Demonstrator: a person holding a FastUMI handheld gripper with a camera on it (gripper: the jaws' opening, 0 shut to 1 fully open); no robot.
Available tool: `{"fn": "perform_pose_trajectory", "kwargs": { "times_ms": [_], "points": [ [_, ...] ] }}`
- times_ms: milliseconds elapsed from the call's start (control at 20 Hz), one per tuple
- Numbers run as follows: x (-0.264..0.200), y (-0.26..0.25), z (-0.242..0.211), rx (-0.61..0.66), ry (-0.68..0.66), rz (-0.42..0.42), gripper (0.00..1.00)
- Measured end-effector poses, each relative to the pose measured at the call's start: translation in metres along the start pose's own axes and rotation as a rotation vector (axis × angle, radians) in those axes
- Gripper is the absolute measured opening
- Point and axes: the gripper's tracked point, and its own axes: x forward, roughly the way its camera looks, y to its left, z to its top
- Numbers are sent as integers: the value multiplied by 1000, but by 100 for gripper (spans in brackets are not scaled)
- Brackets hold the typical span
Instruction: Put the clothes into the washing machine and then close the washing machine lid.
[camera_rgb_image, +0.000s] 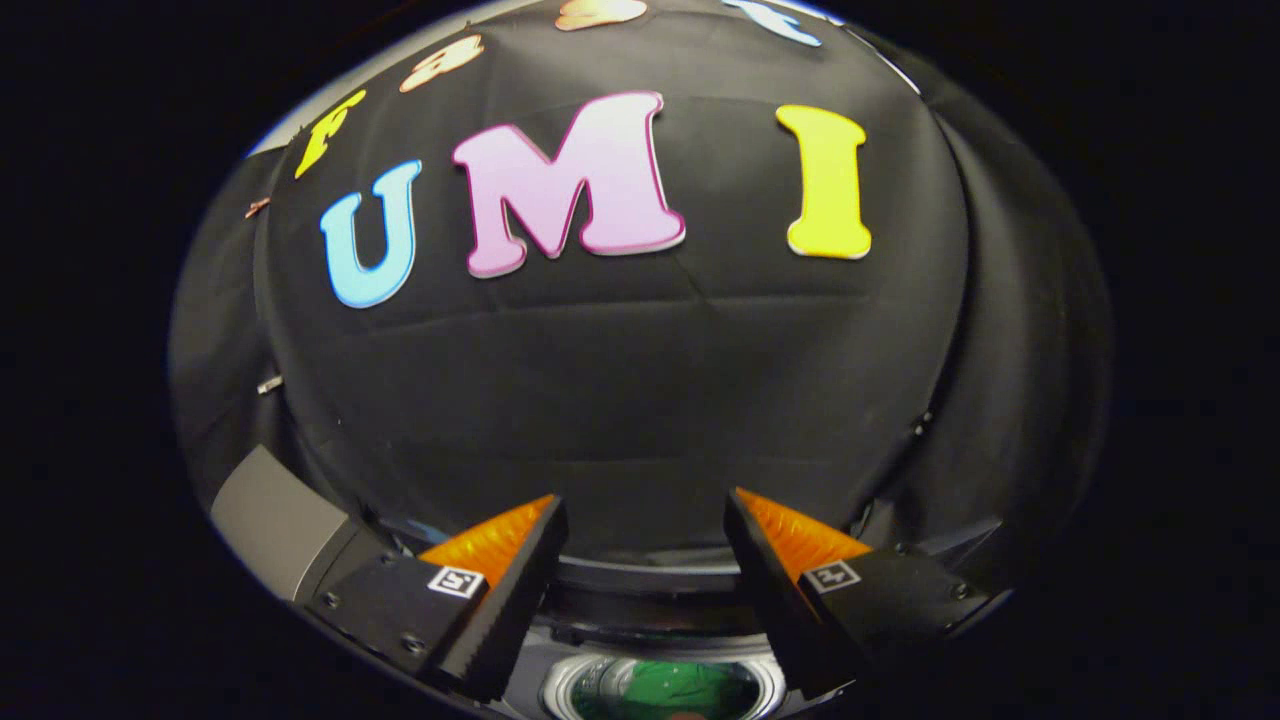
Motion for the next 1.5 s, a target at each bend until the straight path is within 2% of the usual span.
{"fn": "perform_pose_trajectory", "kwargs": {
  "times_ms": [400,850,1200,1500],
  "points": [
    [0,-1,3,-13,-51,-15,100],
    [-9,-1,0,-27,-69,-87,100],
    [-63,2,-33,-29,-43,-93,100],
    [-86,7,-59,-40,10,-105,100]
  ]
}}
